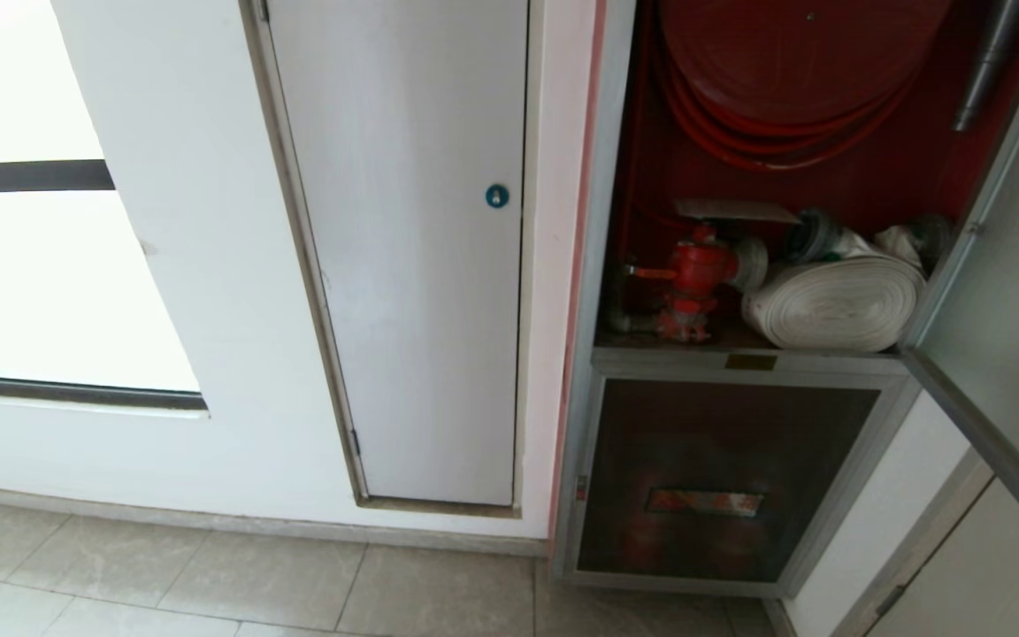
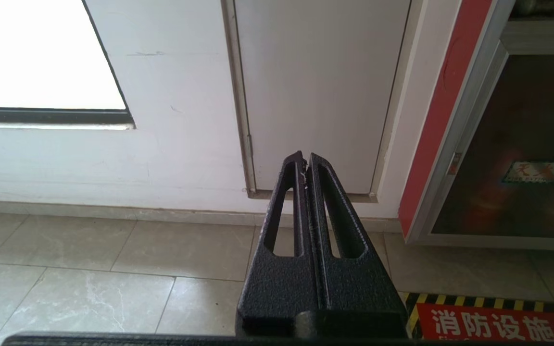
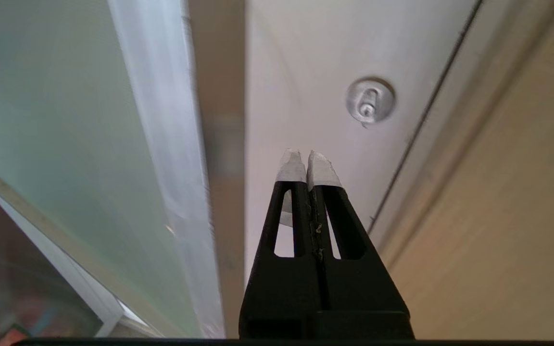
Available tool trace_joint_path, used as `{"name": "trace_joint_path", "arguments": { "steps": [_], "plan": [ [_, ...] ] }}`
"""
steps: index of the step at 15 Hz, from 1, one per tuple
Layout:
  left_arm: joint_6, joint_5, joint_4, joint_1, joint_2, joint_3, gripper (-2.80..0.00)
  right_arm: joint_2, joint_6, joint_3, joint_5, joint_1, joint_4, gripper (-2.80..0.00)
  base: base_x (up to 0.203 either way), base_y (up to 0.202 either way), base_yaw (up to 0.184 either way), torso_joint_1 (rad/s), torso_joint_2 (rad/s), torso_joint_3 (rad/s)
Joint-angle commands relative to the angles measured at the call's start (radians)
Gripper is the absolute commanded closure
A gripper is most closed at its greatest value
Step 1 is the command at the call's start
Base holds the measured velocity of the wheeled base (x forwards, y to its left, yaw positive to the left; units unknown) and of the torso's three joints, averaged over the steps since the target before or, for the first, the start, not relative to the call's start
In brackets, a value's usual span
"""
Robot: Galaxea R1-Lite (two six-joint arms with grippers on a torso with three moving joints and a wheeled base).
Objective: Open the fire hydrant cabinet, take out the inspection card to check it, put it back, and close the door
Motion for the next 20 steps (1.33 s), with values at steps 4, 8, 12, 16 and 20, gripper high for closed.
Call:
{"name": "trace_joint_path", "arguments": {
  "steps": [4, 8, 12, 16, 20],
  "plan": [
    [0.000, 0.000, 0.000, 0.000, 0.001, 0.008, 0.00, 0.006, -0.019, 0.035, 0.124, 0.002, -0.093, 0.00, 0.000, 0.000, 0.000, 0.000, 0.00, 0.000],
    [0.000, 0.000, 0.000, 0.000, 0.001, 0.006, 0.00, -0.024, -0.025, 0.083, 0.226, 0.002, -0.129, 0.00, 0.000, 0.000, 0.000, 0.000, 0.00, 0.000],
    [0.000, 0.000, 0.000, 0.000, 0.001, 0.007, 0.00, -0.117, -0.025, 0.141, 0.373, 0.002, -0.129, 0.00, 0.000, 0.000, 0.000, 0.000, 0.00, 0.000],
    [0.000, 0.000, 0.000, 0.000, 0.001, 0.006, 0.00, -0.191, -0.025, 0.186, 0.544, 0.016, -0.126, 0.00, 0.000, 0.000, 0.000, 0.000, 0.00, 0.000],
    [0.000, 0.000, 0.000, 0.000, 0.001, 0.007, 0.00, -0.214, -0.020, 0.206, 0.696, 0.088, -0.124, 0.00, 0.000, 0.000, 0.000, 0.000, 0.00, 0.000]
  ]
}}
